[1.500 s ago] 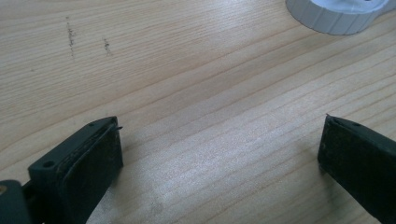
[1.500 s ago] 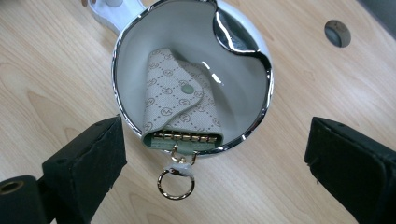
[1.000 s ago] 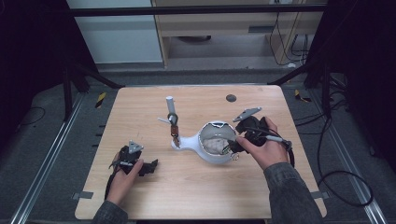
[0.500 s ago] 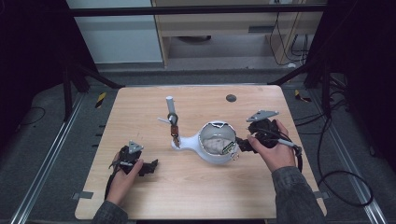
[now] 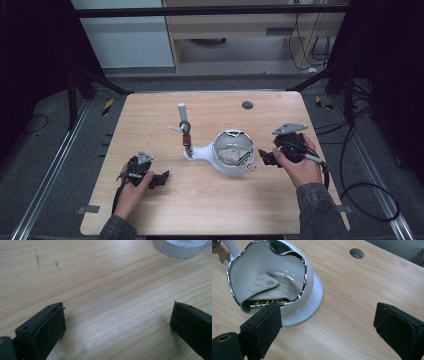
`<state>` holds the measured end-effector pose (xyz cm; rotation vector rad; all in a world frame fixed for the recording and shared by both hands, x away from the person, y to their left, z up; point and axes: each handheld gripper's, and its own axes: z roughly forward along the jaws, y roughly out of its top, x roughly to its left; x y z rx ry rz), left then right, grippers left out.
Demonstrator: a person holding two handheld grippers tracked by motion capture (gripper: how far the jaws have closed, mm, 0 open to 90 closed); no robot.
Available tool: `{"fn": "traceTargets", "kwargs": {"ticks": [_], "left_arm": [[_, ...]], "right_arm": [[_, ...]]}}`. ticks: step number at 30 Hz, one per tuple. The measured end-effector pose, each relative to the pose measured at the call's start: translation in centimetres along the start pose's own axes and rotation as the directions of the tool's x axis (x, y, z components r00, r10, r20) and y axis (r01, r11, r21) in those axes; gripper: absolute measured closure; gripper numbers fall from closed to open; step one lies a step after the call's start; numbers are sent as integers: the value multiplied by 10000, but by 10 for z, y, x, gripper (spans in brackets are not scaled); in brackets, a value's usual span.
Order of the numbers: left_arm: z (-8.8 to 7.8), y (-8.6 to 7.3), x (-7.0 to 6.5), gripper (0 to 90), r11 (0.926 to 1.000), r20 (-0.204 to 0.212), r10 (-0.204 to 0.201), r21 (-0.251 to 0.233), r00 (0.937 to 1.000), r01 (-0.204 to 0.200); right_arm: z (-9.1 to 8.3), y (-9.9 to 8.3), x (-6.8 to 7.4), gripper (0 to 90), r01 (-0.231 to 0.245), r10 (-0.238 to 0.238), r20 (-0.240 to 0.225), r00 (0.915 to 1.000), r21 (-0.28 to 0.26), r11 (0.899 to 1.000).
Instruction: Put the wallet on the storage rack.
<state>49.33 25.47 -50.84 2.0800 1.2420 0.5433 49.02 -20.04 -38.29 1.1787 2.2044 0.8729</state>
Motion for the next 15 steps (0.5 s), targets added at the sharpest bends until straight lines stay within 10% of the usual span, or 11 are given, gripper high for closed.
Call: {"fn": "traceTargets", "kwargs": {"ticks": [15], "left_arm": [[0, 0, 0, 0, 10000, 11, 4, 0, 10000, -4]], "right_arm": [[12, -29, -16, 81, -761, 760, 47, 9971, 154, 9970]]}}
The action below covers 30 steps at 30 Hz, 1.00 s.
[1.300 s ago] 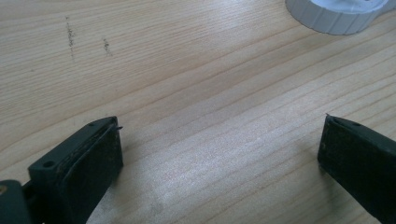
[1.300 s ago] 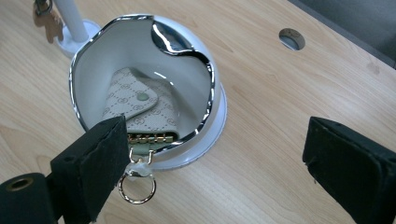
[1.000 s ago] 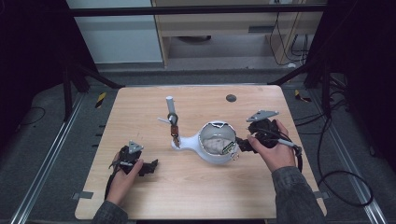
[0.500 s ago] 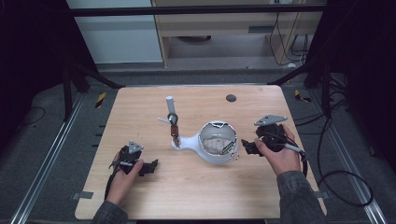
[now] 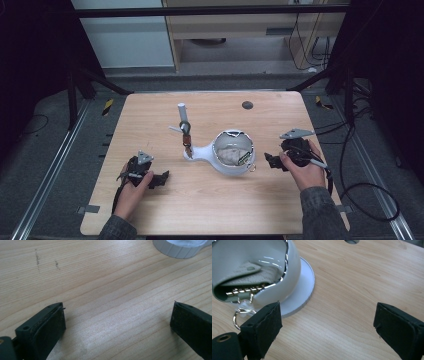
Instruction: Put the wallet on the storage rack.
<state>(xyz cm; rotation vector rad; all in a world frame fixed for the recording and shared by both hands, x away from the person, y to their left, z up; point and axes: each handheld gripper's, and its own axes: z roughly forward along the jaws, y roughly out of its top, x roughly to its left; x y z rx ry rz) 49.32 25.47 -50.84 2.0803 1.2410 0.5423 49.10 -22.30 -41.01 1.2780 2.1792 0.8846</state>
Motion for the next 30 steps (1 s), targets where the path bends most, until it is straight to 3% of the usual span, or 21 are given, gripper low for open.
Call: {"fn": "traceTargets", "kwargs": {"ticks": [23, 30], "left_arm": [[0, 0, 0, 0, 10000, 1, -1, -1, 10000, 1], [0, 0, 0, 0, 10000, -1, 1, 1, 10000, -1]], "right_arm": [[26, -50, -12, 77, -926, 931, -45, 9957, 567, 9941], [34, -63, -17, 76, -1277, 1272, 118, 9918, 496, 9906]]}}
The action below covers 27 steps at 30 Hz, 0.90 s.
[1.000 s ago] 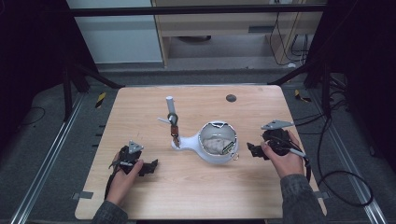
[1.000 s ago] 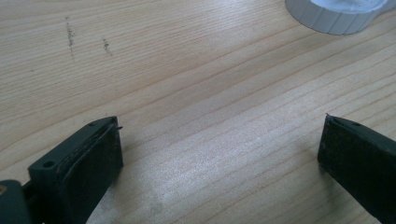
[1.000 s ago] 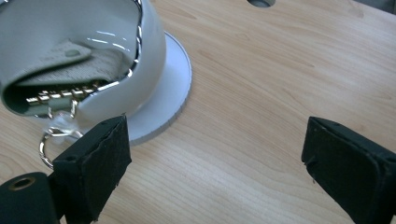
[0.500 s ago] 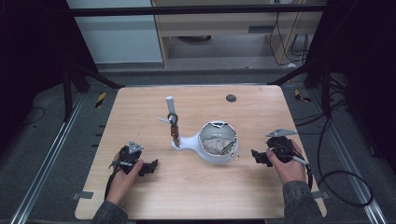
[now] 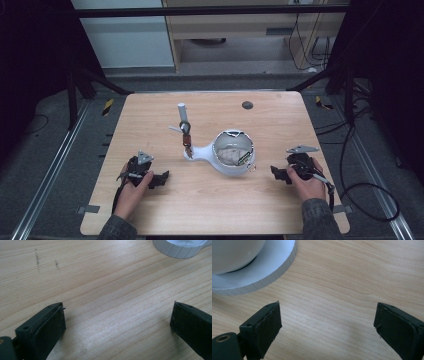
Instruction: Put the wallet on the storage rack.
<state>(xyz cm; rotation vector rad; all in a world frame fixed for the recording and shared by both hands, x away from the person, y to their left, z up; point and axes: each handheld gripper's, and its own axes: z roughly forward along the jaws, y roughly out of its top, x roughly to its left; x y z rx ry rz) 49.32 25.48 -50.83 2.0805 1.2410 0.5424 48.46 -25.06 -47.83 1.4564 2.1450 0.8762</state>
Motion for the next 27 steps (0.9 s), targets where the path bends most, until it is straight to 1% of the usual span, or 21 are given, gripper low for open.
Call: {"fn": "traceTargets", "kwargs": {"ticks": [6, 10, 16, 18, 21, 22, 25, 26, 27], "left_arm": [[0, 0, 0, 0, 10000, -5, -1, -4, 10000, 1], [0, 0, 0, 0, 10000, -1, -12, -11, 10000, 12], [0, 0, 0, 0, 10000, 9, -2, -7, 10000, 2], [0, 0, 0, 0, 10000, 13, 3, -7, 10000, -3], [0, 0, 0, 0, 10000, 14, 1, -8, 10000, -1], [0, 0, 0, 0, 10000, 15, 5, -8, 10000, -5], [0, 0, 0, 0, 10000, 15, 8, -7, 10000, -8], [0, 0, 0, 0, 10000, 17, 11, -6, 10000, -11], [0, 0, 0, 0, 10000, 18, 8, -7, 10000, -8]], "right_arm": [[9, -6, -7, 74, -527, 529, 70, 9986, -293, 9982], [17, -7, -6, 71, -617, 622, 238, 9978, -230, 9978], [26, -6, -1, 68, -607, 615, 410, 9973, -207, 9979], [29, -7, 0, 67, -466, 476, 539, 9974, -193, 9987], [32, -9, 1, 55, -456, 464, 489, 9977, -176, 9988], [33, -9, 2, 45, -374, 386, 586, 9975, -220, 9991], [35, -11, 3, 31, -277, 302, 608, 9977, -425, 9987], [36, -11, 4, 30, -315, 347, 594, 9976, -538, 9981], [36, -11, 4, 29, -317, 349, 593, 9976, -541, 9980]]}}
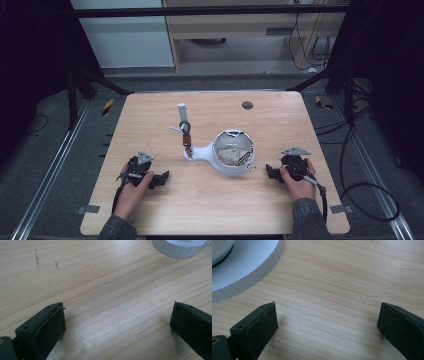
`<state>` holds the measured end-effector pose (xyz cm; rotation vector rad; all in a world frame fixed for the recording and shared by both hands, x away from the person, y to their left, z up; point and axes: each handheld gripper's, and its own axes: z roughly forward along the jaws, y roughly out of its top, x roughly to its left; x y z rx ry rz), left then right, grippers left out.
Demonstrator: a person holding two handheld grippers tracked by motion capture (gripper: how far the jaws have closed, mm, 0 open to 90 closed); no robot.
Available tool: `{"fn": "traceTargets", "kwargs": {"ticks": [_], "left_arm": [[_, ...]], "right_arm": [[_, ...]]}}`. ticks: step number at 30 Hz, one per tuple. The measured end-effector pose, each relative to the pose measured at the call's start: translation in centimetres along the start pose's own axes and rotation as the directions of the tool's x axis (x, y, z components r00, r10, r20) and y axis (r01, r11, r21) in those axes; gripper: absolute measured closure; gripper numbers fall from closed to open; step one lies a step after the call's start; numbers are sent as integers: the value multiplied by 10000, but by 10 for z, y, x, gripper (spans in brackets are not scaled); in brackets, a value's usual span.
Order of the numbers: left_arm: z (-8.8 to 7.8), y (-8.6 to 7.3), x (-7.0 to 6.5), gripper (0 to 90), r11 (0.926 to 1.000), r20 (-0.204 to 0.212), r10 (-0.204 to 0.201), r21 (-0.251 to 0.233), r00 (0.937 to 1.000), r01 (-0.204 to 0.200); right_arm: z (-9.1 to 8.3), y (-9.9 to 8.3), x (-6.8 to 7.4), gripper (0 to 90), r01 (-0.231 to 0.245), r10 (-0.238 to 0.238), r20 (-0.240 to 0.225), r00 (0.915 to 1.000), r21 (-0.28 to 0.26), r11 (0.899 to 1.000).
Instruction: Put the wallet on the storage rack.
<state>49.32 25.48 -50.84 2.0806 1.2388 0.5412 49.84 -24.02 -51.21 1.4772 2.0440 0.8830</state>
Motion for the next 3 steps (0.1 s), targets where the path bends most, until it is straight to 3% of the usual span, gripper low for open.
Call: {"fn": "traceTargets", "kwargs": {"ticks": [3], "left_arm": [[0, 0, 0, 0, 10000, 25, 22, -13, 10000, -21]], "right_arm": [[0, 0, 0, 28, -10, 10, 0, 10000, 0, 10000]]}}
